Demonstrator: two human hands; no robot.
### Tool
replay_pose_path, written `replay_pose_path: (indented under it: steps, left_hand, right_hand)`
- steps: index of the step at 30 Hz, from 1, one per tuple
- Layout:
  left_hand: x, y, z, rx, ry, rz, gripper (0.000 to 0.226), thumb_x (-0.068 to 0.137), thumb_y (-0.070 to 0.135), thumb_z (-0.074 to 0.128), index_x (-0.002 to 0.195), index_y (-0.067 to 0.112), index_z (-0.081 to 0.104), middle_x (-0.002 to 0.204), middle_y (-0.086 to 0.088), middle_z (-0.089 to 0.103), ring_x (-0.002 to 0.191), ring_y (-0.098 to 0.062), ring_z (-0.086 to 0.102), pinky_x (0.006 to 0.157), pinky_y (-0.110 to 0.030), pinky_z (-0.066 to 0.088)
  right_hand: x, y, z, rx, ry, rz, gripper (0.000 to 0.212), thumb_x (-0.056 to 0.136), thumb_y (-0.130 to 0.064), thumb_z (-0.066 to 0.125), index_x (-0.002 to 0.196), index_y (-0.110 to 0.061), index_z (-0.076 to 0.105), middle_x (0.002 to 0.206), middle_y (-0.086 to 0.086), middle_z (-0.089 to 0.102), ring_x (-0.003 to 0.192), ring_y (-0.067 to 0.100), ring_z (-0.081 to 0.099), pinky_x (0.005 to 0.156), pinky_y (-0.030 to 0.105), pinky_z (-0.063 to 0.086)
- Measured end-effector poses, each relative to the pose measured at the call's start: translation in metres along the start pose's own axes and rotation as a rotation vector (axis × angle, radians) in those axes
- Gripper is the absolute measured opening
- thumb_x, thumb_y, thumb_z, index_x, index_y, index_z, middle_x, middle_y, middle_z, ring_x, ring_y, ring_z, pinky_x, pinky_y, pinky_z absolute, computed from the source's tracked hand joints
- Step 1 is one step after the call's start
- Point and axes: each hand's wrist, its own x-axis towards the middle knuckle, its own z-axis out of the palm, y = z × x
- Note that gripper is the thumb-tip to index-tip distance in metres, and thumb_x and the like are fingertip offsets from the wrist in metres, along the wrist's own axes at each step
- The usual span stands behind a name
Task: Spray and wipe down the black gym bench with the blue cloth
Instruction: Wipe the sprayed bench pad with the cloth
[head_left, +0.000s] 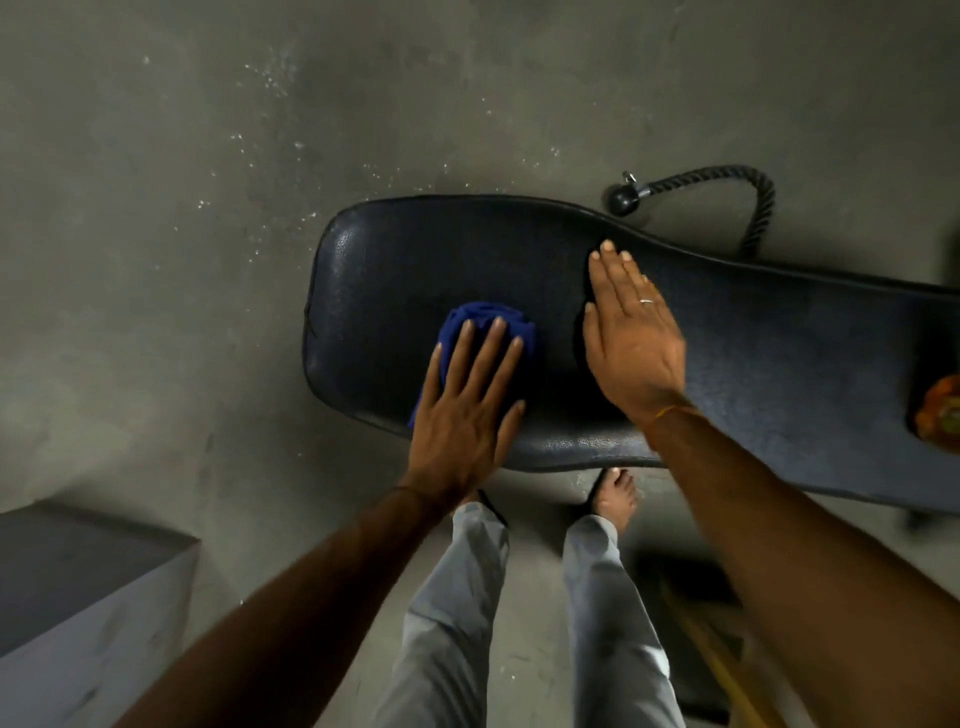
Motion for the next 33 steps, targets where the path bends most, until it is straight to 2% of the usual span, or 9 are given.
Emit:
replay_pose_path:
  steps: [4, 6, 8, 10, 13, 15, 19, 25, 33]
  left_hand:
    - [0.049, -0.026, -0.013, 0.043, -0.007, 0.191, 0.068, 0.106, 0.050, 0.034, 0.165, 0.023, 0.014, 0.173, -0.003, 0.005, 0.160, -0.029, 0.000, 0.129, -0.051, 0.006]
    - [0.100, -0.026, -0.017, 0.022, 0.056, 0.075, 0.067, 0.106, 0.050, 0.032, 0.164, 0.023, 0.015, 0.173, -0.004, 0.008, 0.160, -0.030, 0.002, 0.129, -0.052, 0.007]
    - [0.136, -0.008, -0.021, -0.020, 0.094, -0.155, 0.067, 0.106, 0.051, 0.026, 0.165, 0.021, 0.012, 0.173, -0.006, 0.007, 0.160, -0.031, 0.002, 0.129, -0.053, 0.006]
    - [0.134, 0.015, -0.017, -0.030, 0.105, -0.269, 0.068, 0.106, 0.051, 0.024, 0.165, 0.018, 0.011, 0.173, -0.008, 0.005, 0.160, -0.032, 0.001, 0.129, -0.054, 0.006]
    - [0.076, 0.038, -0.008, -0.040, 0.037, -0.080, 0.070, 0.106, 0.049, 0.032, 0.165, 0.018, 0.010, 0.173, -0.008, 0.002, 0.160, -0.031, -0.002, 0.128, -0.054, 0.007]
    - [0.037, 0.049, 0.000, -0.020, -0.034, 0.001, 0.070, 0.106, 0.050, 0.033, 0.165, 0.019, 0.011, 0.173, -0.007, 0.001, 0.160, -0.030, -0.003, 0.128, -0.055, 0.009]
    - [0.068, 0.036, -0.005, -0.021, -0.015, 0.116, 0.069, 0.104, 0.048, 0.039, 0.164, 0.020, 0.017, 0.173, -0.006, 0.009, 0.160, -0.031, 0.003, 0.128, -0.054, 0.009]
    - [0.166, 0.053, -0.013, -0.012, 0.058, -0.209, 0.068, 0.106, 0.049, 0.021, 0.165, 0.017, 0.011, 0.173, -0.008, 0.007, 0.160, -0.031, 0.002, 0.128, -0.054, 0.008]
    - [0.005, 0.102, 0.020, -0.029, -0.058, 0.011, 0.071, 0.105, 0.051, 0.039, 0.165, 0.022, 0.012, 0.173, -0.005, 0.001, 0.160, -0.029, 0.001, 0.128, -0.055, 0.013]
  right_hand:
    - [-0.029, 0.044, -0.008, -0.030, -0.028, -0.018, 0.060, 0.106, -0.033, 0.031, 0.163, -0.018, 0.023, 0.172, -0.001, 0.018, 0.159, 0.017, 0.013, 0.130, 0.040, 0.013]
    - [-0.028, 0.046, -0.001, -0.013, 0.019, -0.021, 0.059, 0.106, -0.032, 0.033, 0.162, -0.017, 0.026, 0.171, 0.001, 0.021, 0.159, 0.018, 0.017, 0.130, 0.040, 0.014]
    - [-0.031, 0.047, 0.002, -0.012, 0.063, -0.008, 0.058, 0.106, -0.030, 0.035, 0.161, -0.015, 0.028, 0.170, 0.002, 0.023, 0.158, 0.020, 0.020, 0.130, 0.040, 0.015]
    - [-0.033, 0.049, 0.003, -0.018, 0.136, 0.077, 0.057, 0.106, -0.028, 0.036, 0.160, -0.011, 0.030, 0.169, 0.005, 0.026, 0.157, 0.022, 0.023, 0.129, 0.039, 0.017]
    - [-0.035, 0.047, 0.002, -0.006, 0.176, 0.234, 0.059, 0.105, -0.029, 0.037, 0.160, -0.009, 0.030, 0.168, 0.008, 0.027, 0.157, 0.023, 0.024, 0.130, 0.037, 0.015]
    - [-0.036, 0.046, 0.001, -0.010, 0.155, 0.254, 0.061, 0.105, -0.031, 0.037, 0.161, -0.010, 0.028, 0.169, 0.008, 0.025, 0.157, 0.022, 0.022, 0.130, 0.037, 0.012]
    - [-0.034, 0.049, 0.002, 0.002, 0.153, 0.274, 0.063, 0.103, -0.033, 0.036, 0.161, -0.010, 0.026, 0.170, 0.008, 0.022, 0.158, 0.022, 0.018, 0.130, 0.038, 0.010]
    - [-0.034, 0.053, 0.007, 0.037, 0.261, 0.368, 0.058, 0.104, -0.027, 0.038, 0.158, -0.008, 0.034, 0.168, 0.009, 0.028, 0.157, 0.025, 0.023, 0.129, 0.038, 0.013]
    - [-0.036, 0.068, -0.006, 0.144, 0.177, 0.303, 0.054, 0.108, -0.026, 0.036, 0.159, -0.013, 0.033, 0.168, 0.003, 0.028, 0.157, 0.020, 0.024, 0.129, 0.038, 0.020]
